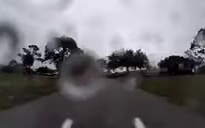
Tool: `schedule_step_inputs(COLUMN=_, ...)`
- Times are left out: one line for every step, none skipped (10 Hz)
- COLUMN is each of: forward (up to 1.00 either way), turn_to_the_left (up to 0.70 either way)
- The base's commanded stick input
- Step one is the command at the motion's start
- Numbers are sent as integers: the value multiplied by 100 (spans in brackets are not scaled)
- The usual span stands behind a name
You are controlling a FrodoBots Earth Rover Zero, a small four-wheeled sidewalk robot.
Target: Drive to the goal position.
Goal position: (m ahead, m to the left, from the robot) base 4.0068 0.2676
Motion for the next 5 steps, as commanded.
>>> schedule_step_inputs(forward=100, turn_to_the_left=0)
schedule_step_inputs(forward=100, turn_to_the_left=0)
schedule_step_inputs(forward=100, turn_to_the_left=0)
schedule_step_inputs(forward=100, turn_to_the_left=0)
schedule_step_inputs(forward=100, turn_to_the_left=0)
